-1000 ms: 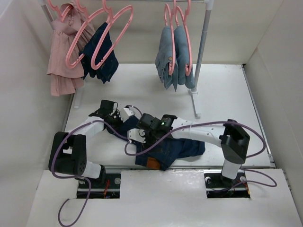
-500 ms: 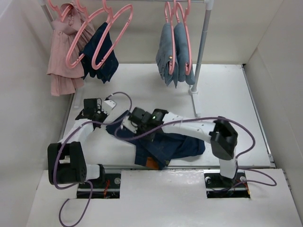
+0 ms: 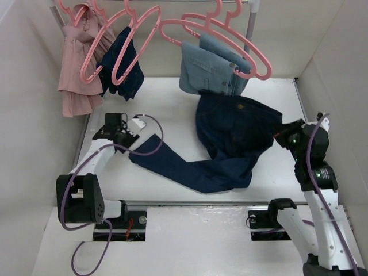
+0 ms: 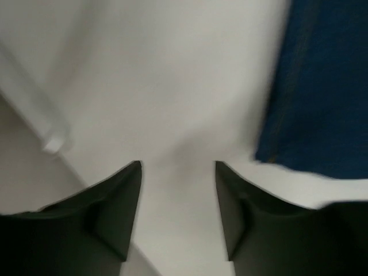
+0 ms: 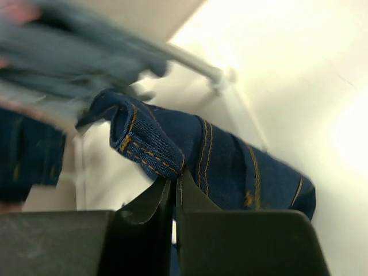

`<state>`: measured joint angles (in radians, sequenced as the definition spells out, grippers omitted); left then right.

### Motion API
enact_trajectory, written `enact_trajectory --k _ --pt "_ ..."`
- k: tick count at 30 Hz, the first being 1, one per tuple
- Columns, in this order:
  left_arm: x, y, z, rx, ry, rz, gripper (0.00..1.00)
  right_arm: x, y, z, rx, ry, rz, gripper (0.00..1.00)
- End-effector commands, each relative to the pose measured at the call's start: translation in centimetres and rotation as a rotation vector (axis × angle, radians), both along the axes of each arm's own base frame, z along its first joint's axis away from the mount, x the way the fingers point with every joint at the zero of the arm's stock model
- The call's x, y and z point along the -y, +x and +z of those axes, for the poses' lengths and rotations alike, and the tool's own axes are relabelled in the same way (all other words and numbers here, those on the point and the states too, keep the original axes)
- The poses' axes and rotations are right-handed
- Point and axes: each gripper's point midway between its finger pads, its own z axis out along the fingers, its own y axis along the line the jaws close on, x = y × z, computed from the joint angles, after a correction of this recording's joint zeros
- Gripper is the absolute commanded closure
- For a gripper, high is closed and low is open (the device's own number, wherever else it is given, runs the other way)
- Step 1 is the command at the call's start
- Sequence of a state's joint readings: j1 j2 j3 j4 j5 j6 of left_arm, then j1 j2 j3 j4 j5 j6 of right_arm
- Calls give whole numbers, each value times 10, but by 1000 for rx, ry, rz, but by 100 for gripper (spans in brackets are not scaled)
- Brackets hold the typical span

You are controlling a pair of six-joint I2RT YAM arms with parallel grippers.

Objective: Place the trousers on the hanger
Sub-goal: Flatten out the trousers at the center of the board.

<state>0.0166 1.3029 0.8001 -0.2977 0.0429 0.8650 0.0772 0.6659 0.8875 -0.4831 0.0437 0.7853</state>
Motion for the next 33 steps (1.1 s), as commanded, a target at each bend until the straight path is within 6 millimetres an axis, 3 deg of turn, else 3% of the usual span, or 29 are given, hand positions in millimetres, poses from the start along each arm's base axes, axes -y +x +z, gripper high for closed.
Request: enact_trajectory --k 1,3,7,8,12,16,18,19,20,21,22,24,25,26,27,28,29,30,31,32,33 --pt "53 -10 -7 -85 -107 -94 46 19 -17 -64 -220 151 -171 100" --pt "80 -12 -15 -122 -153 -130 35 19 -22 -64 -203 187 -182 100" --pt "109 1 -24 -110 -195 -152 20 32 -29 -83 -244 181 -273 100" --pt "111 7 -24 -102 -201 -146 20 35 -31 -90 -263 185 -295 100" --pt "114 26 -45 -137 -174 -111 16 42 -22 -86 -232 182 -338 100" --pt "123 25 -62 -214 -189 -120 14 54 -6 -77 -223 151 -391 100" --pt "128 14 -65 -264 -205 -173 34 54 2 -67 -205 141 -375 100" --pt "129 5 -71 -285 -195 -191 51 55 10 -65 -202 134 -365 100" --pt "128 2 -70 -281 -192 -199 69 52 15 -63 -198 132 -345 100" --pt "125 -1 -71 -283 -179 -202 100 51 20 -61 -198 139 -322 100" --pt "120 -9 -75 -294 -165 -194 100 51 26 -56 -191 140 -309 100" --pt "108 -1 -60 -237 -141 -179 100 53 43 -63 -228 113 -278 100" --pt "99 9 -48 -195 -136 -152 100 61 50 -55 -225 125 -274 100" --pt "89 23 -23 -113 -142 -121 100 66 60 -62 -257 127 -269 100" --pt "64 40 -1 -36 -152 -48 100 73 66 -58 -249 120 -263 100" --pt "52 54 23 33 -170 -20 100 85 69 -52 -233 134 -271 100" --pt "42 77 68 143 -186 -2 100 92 72 -36 -192 129 -277 100" --pt "23 84 97 210 -181 25 100 100 75 -24 -153 110 -287 100" --pt "19 89 120 256 -178 16 100 105 75 -17 -136 94 -295 100" --pt "15 96 158 326 -182 13 100 111 77 4 -88 69 -300 100" --pt "18 95 182 372 -184 -13 100 113 75 16 -61 19 -297 100"
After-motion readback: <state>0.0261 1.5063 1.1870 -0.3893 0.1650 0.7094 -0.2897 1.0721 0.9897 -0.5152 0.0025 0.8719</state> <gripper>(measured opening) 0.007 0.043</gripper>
